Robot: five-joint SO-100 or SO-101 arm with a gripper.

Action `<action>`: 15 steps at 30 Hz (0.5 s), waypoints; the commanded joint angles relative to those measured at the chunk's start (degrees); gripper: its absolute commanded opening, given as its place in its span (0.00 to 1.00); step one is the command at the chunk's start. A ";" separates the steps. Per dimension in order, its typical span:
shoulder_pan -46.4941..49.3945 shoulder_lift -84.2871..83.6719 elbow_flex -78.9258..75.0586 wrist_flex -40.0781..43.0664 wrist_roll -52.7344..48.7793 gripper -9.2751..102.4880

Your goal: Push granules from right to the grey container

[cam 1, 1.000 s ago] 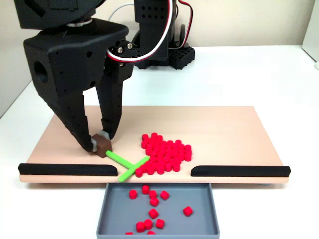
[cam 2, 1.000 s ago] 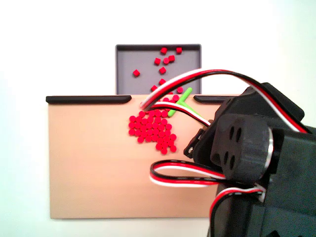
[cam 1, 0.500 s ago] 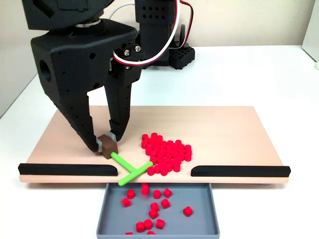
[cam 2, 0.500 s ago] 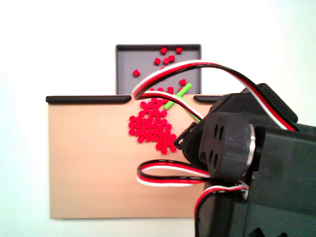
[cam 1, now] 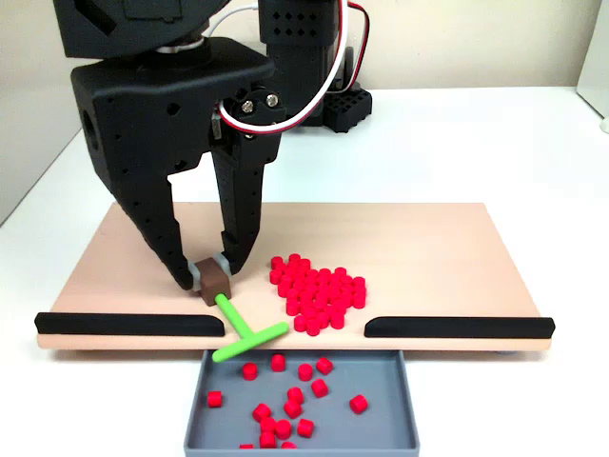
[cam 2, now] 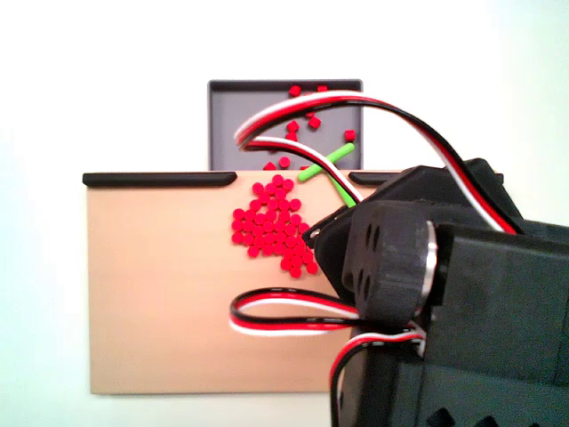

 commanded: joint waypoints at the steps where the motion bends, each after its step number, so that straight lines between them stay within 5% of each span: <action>1: -0.97 2.81 -0.79 -0.18 2.37 0.08; 15: -2.81 6.94 -0.88 0.26 10.02 0.08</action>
